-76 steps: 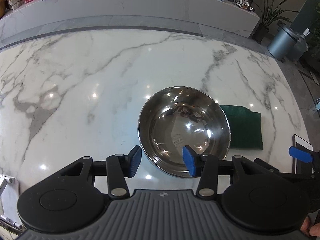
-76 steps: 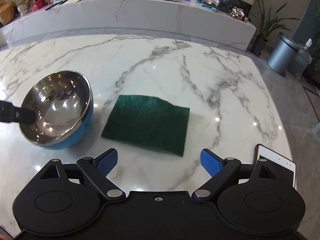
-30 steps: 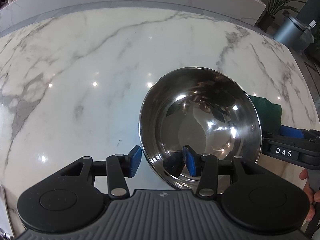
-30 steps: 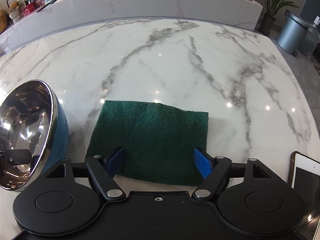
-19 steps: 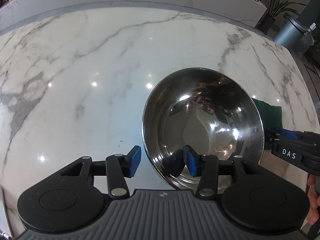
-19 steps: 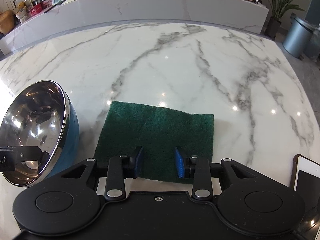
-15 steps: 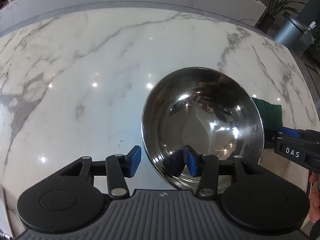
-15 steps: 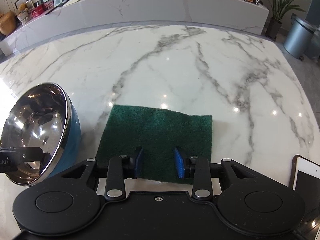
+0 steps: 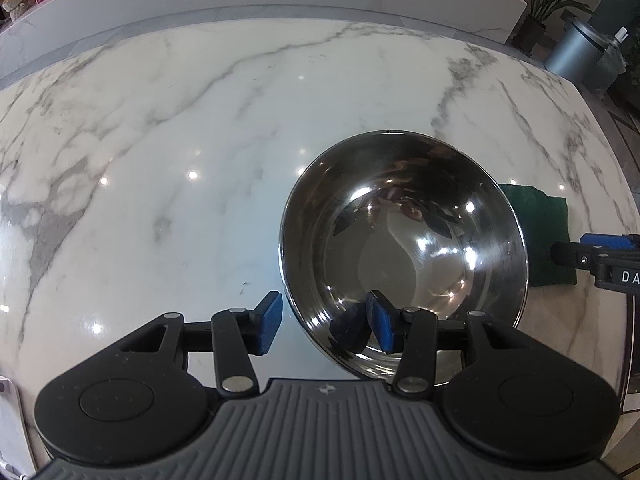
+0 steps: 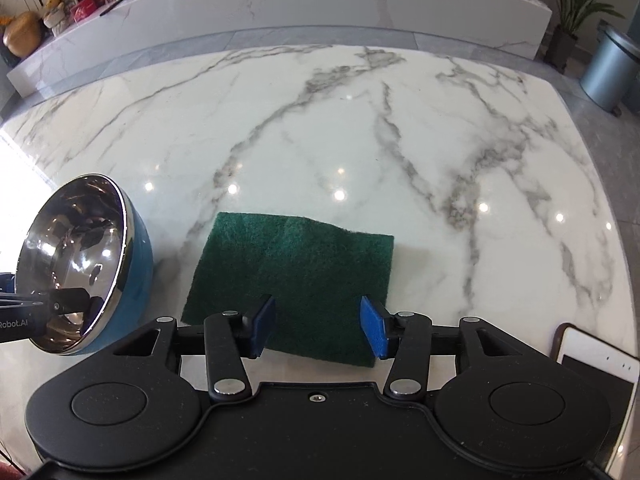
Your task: Clean bowl
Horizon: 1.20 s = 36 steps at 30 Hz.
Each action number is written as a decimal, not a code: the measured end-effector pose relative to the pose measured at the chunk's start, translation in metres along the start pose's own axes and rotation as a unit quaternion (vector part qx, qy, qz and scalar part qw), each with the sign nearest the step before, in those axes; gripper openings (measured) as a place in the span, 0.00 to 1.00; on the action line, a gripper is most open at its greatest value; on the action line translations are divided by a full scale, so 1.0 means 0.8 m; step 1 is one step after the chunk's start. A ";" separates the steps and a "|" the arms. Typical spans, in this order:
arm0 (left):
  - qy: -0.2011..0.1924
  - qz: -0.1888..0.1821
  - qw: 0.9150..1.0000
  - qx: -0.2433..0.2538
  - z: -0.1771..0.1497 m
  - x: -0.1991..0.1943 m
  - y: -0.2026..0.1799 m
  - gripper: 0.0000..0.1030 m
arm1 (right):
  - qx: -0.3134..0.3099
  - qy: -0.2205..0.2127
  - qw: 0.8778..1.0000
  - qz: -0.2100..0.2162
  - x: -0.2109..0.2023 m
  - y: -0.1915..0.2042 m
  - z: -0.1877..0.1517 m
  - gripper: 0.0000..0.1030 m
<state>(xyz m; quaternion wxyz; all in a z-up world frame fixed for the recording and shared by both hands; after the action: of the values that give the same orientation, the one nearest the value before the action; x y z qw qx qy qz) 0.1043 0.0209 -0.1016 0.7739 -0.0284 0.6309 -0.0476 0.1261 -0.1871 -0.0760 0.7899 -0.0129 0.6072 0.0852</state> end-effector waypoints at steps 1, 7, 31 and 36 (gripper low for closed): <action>0.000 -0.001 1.000 -0.001 0.000 0.000 0.000 0.44 | 0.006 0.005 1.000 0.004 0.001 -0.004 0.000 0.47; -0.001 -0.005 1.000 -0.001 0.001 0.001 0.000 0.44 | 0.048 0.019 0.998 0.024 0.012 -0.027 -0.003 0.48; 0.000 -0.007 1.000 -0.004 0.002 0.003 -0.001 0.49 | 0.024 0.027 0.999 -0.008 0.039 -0.001 0.006 0.60; 0.000 -0.009 1.000 -0.003 0.003 0.005 -0.001 0.49 | 0.013 0.024 0.999 -0.018 0.039 0.001 0.004 0.55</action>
<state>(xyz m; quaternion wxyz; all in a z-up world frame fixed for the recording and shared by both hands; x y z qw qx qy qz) 0.1070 0.0195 -0.1046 0.7732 -0.0367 0.6309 -0.0524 0.1369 -0.1823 -0.1048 0.7764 -0.0153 0.6269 0.0626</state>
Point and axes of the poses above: each gripper's, at about its wrist camera, not at the fingertips, and x roughly the way its jaws point, y to its left, z to its top, the point moved 9 cm from there along x, roughly the way its jaws point, and after that the axes turned 9 degrees about y, right-handed, at the moved point
